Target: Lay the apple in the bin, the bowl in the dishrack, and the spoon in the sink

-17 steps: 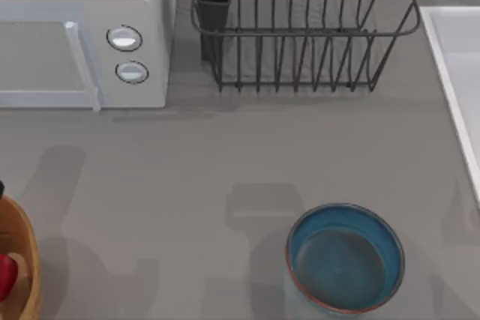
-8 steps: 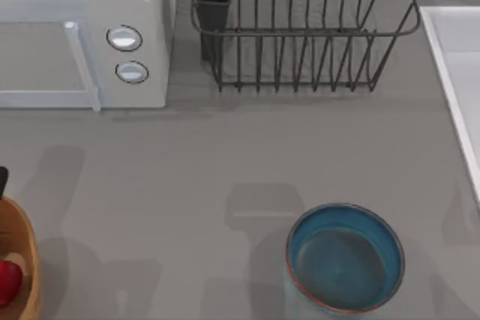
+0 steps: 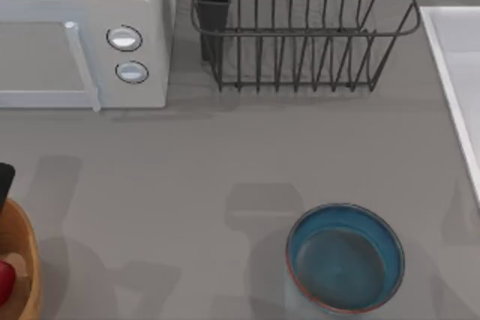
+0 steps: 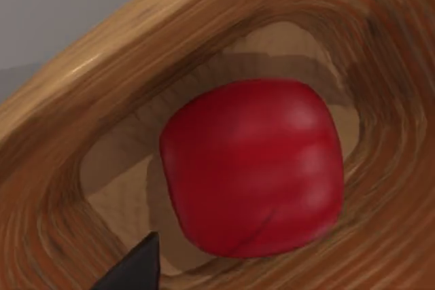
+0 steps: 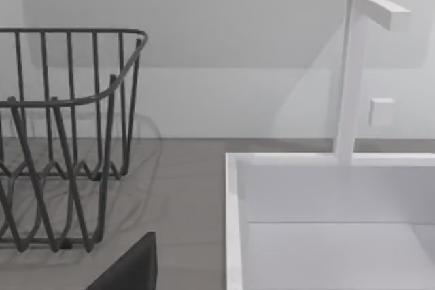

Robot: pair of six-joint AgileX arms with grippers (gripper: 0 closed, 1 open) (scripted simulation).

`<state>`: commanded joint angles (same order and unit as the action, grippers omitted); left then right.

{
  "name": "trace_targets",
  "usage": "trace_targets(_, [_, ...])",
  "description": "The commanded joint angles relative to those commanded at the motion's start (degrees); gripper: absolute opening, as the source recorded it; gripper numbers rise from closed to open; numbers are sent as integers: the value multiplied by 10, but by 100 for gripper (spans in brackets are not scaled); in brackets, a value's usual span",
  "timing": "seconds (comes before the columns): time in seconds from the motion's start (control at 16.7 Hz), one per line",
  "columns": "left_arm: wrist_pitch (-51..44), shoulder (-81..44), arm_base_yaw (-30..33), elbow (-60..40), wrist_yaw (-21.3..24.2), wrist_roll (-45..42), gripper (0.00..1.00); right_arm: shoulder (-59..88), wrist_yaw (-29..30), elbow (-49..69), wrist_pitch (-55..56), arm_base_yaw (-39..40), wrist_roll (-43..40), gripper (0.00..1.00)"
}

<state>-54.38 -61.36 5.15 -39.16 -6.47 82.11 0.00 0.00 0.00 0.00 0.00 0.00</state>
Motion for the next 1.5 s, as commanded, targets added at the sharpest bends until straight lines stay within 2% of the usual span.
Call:
trace_targets(0.24, [110,127,-9,76,14,-174,100,0,0,0,0,0,0,100])
trace_targets(0.72, [386,440,-35,276,47,-620,100,0,0,0,0,0,0,100])
trace_targets(0.9, [473,538,-44,340,57,-740,100,0,0,0,0,0,0,100])
trace_targets(1.14, [540,610,-51,389,64,-817,100,0,0,0,0,0,0,100])
trace_targets(1.5, [544,614,-51,392,65,-821,100,0,0,0,0,0,0,100])
